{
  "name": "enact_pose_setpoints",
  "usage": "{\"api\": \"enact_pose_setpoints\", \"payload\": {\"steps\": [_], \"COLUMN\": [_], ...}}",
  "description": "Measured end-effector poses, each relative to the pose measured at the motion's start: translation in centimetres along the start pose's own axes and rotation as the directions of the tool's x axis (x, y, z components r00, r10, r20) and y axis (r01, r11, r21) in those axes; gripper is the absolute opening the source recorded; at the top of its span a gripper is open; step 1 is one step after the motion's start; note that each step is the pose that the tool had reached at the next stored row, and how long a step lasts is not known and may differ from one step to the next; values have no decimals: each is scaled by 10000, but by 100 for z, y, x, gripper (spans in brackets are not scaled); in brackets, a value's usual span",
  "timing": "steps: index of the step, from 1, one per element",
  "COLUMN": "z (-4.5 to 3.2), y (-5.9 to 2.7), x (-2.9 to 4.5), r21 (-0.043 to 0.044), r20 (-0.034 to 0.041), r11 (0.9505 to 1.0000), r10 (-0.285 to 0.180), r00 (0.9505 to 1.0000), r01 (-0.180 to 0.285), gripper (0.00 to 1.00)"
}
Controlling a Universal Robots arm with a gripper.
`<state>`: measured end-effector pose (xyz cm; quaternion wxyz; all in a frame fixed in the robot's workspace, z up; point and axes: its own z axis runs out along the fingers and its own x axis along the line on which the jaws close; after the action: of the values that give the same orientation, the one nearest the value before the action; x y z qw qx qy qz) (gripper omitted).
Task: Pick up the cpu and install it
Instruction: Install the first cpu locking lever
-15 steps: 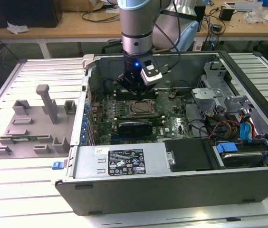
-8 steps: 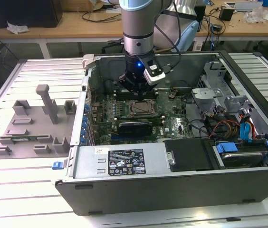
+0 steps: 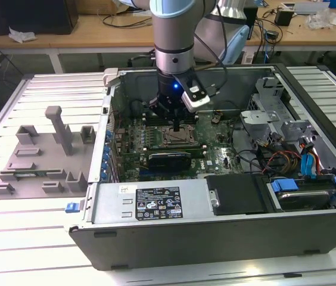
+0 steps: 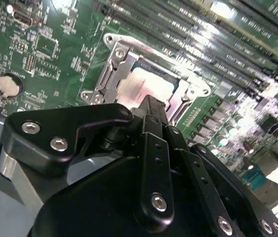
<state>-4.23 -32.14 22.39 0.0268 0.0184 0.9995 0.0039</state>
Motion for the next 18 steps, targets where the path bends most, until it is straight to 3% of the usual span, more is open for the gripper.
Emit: {"api": "enact_pose_setpoints", "payload": {"steps": [6,12,18], "z": [6,4,-92], "y": [-72,-74,-73], "x": [-29,-41,-47], "r21": [-10,-9,-4], "r20": [-1,-2,-2], "r11": [9999,9998,9998], "r10": [-153,-184,-184], "r00": [9999,9998,9998], "r01": [153,184,184], "gripper": [11,11,11]}}
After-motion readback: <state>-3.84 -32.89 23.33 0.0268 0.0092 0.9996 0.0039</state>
